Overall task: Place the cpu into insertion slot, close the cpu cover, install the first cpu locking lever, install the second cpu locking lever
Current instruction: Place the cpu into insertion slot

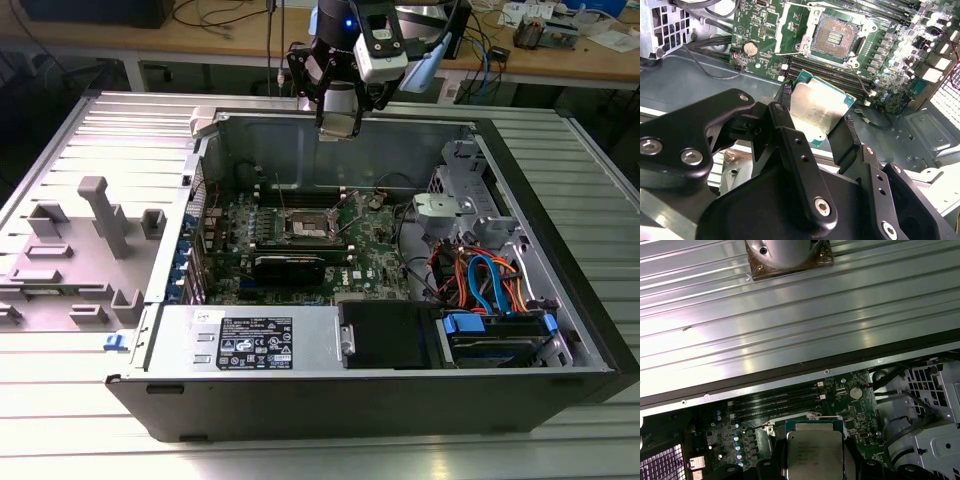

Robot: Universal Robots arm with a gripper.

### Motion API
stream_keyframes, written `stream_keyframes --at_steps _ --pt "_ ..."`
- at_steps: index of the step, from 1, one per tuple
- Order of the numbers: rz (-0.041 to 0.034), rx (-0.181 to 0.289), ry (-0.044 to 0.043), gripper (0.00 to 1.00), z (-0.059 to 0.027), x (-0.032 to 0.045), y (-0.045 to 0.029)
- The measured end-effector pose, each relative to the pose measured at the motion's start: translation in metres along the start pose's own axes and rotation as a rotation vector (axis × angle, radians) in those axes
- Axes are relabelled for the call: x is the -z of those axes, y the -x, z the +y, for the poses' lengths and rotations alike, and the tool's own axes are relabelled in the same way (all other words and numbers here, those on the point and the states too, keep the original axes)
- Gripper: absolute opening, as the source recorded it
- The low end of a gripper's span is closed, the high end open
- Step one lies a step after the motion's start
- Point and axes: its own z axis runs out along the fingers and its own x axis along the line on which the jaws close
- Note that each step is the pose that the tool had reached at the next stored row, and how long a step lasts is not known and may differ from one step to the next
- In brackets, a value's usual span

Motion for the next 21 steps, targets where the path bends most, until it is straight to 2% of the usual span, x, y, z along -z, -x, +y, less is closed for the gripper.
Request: stream_keyframes --at_steps 21 --pt "-0.0017 -0.02 0.0004 0.54 0.0 0.0 0.0"
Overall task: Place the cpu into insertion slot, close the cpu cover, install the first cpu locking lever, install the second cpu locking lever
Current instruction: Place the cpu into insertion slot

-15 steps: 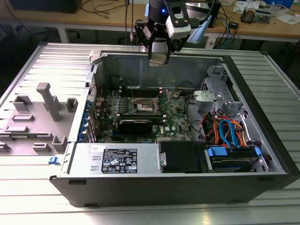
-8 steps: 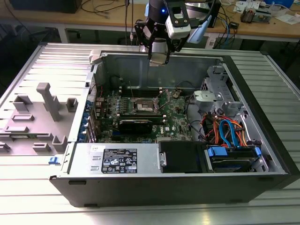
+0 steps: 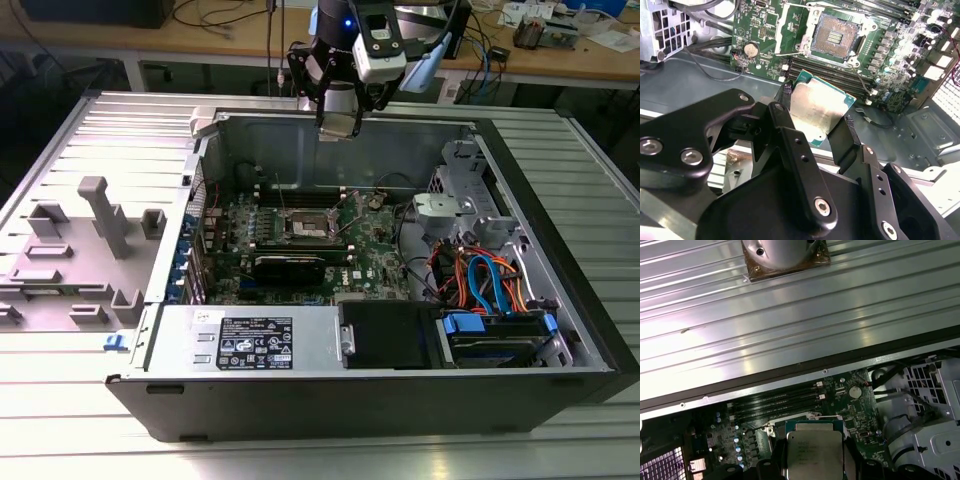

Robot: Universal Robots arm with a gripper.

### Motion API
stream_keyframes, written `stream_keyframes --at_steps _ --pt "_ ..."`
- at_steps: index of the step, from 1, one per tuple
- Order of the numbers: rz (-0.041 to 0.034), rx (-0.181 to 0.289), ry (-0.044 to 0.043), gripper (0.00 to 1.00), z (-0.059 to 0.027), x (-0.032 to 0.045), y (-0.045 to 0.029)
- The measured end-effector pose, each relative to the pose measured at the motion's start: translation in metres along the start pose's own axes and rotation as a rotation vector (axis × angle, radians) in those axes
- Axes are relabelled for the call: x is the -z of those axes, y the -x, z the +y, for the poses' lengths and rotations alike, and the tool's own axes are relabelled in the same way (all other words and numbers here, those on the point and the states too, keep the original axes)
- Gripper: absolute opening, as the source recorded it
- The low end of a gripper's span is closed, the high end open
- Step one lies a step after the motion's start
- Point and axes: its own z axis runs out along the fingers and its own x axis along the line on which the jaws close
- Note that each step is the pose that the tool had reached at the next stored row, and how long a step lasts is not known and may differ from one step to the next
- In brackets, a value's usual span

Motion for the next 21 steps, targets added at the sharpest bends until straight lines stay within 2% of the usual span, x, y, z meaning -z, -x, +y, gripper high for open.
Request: stream_keyframes --at_steps 21 --pt "-0.0016 -0.018 0.0004 0.54 0.0 0.0 0.0"
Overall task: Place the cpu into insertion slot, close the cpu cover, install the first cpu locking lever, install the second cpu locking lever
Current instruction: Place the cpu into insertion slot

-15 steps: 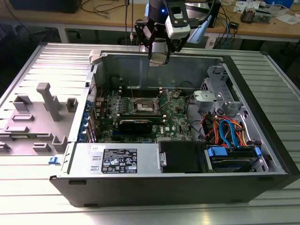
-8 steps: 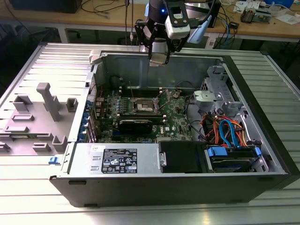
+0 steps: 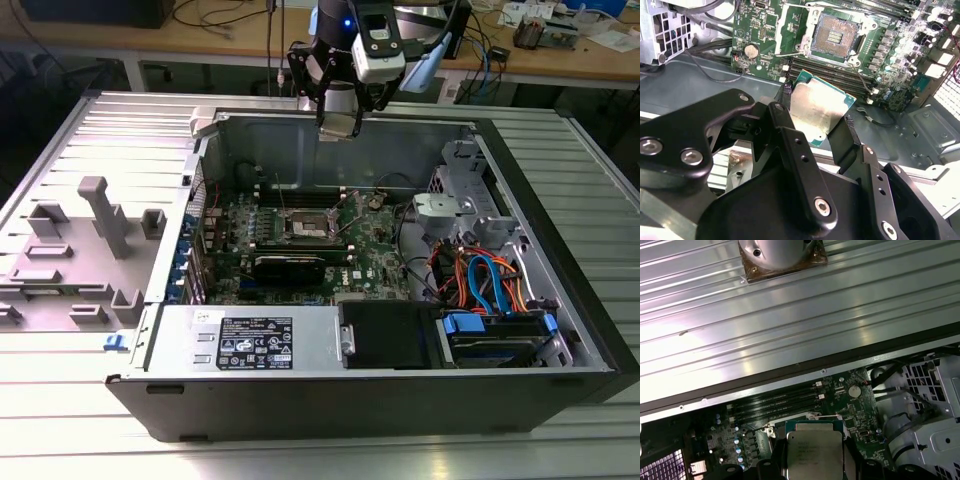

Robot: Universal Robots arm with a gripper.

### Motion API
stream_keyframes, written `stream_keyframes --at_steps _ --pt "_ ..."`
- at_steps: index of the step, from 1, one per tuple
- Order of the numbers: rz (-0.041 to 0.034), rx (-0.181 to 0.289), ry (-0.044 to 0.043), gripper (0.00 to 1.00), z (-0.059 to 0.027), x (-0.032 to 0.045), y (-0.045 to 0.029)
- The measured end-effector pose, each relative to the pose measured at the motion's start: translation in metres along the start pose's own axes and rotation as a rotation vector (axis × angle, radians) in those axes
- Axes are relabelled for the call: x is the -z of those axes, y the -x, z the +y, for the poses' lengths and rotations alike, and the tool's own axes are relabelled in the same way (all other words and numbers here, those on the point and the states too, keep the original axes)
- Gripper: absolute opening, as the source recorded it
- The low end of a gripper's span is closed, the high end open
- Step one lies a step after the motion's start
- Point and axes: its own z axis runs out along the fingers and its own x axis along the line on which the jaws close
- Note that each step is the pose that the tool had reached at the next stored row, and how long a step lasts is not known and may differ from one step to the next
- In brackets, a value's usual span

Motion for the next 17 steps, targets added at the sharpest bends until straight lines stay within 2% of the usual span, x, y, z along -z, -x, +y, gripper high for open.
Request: stream_keyframes --at_steps 17 --pt "-0.0011 -0.013 0.0002 0.54 0.0 0.0 0.0"
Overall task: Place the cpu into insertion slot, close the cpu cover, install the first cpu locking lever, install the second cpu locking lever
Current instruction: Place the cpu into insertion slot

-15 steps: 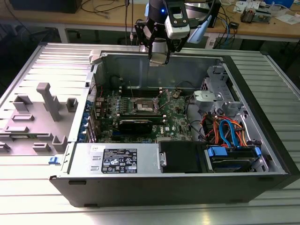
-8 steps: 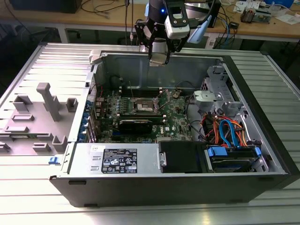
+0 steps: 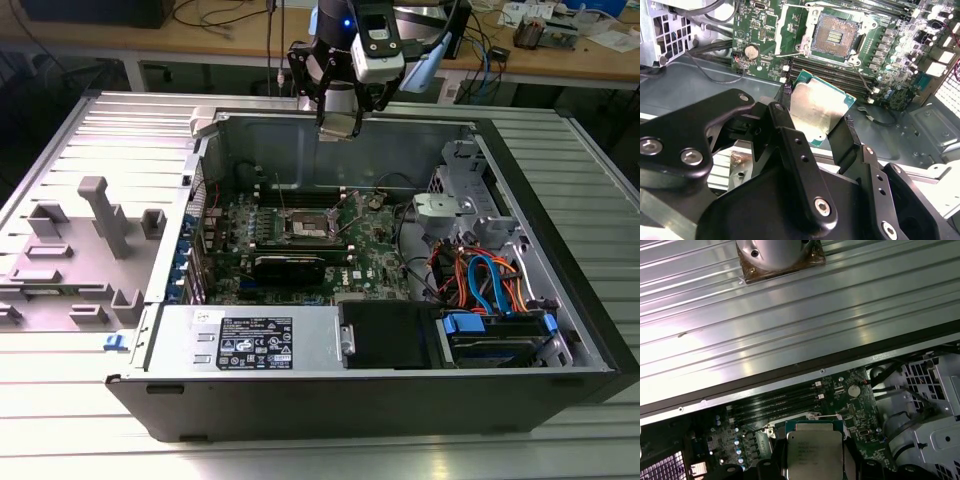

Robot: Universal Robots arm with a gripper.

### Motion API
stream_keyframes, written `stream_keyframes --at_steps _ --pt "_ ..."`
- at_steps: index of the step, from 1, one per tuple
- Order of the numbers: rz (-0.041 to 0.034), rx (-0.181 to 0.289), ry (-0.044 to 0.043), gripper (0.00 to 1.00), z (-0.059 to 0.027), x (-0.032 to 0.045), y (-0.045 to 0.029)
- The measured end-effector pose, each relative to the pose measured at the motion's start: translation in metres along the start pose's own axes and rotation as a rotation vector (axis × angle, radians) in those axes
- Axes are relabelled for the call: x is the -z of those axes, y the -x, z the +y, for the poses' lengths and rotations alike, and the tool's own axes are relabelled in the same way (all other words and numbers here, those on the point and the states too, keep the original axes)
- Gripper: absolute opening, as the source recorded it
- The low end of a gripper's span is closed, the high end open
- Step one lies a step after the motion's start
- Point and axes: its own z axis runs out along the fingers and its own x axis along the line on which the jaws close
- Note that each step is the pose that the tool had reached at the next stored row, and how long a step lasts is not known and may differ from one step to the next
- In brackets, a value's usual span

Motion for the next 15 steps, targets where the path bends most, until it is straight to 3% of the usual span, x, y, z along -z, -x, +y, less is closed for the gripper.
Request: stream_keyframes --at_steps 15 --pt "-0.0012 -0.013 0.0003 0.54 -0.0004 0.0 0.0"
